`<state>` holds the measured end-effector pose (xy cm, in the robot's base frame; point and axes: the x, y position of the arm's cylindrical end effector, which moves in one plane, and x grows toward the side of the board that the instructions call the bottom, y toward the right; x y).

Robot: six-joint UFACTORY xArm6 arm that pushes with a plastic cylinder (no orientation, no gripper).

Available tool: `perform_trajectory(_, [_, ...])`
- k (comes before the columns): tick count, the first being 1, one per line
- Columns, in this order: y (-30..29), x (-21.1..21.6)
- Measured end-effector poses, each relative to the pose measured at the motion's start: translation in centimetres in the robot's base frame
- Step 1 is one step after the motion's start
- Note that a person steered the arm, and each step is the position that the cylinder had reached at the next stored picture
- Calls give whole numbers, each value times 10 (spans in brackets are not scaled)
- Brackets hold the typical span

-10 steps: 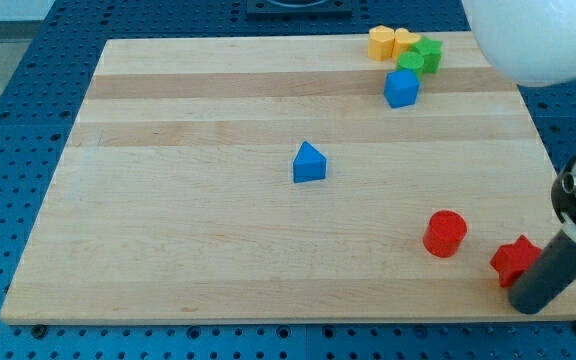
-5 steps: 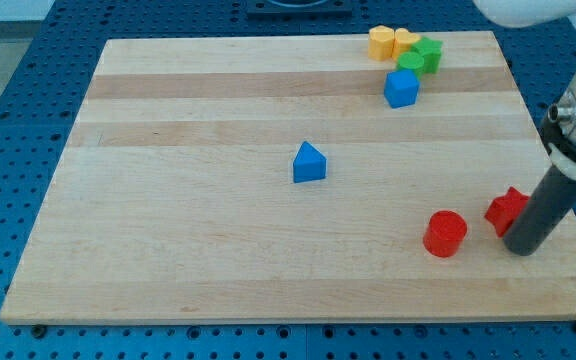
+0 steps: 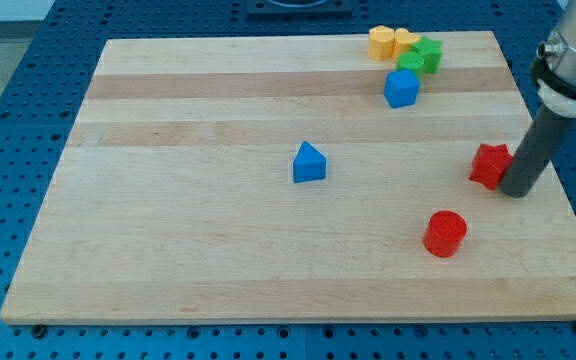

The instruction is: Move red star closer to group of blocks

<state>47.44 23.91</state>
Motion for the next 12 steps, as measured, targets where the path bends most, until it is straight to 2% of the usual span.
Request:
perform_trajectory(2, [-24,-34])
perform_trajectory(4, [-68,-42])
perform_trajectory(11, [-75,-142])
perform_trajectory(12, [-77,-132])
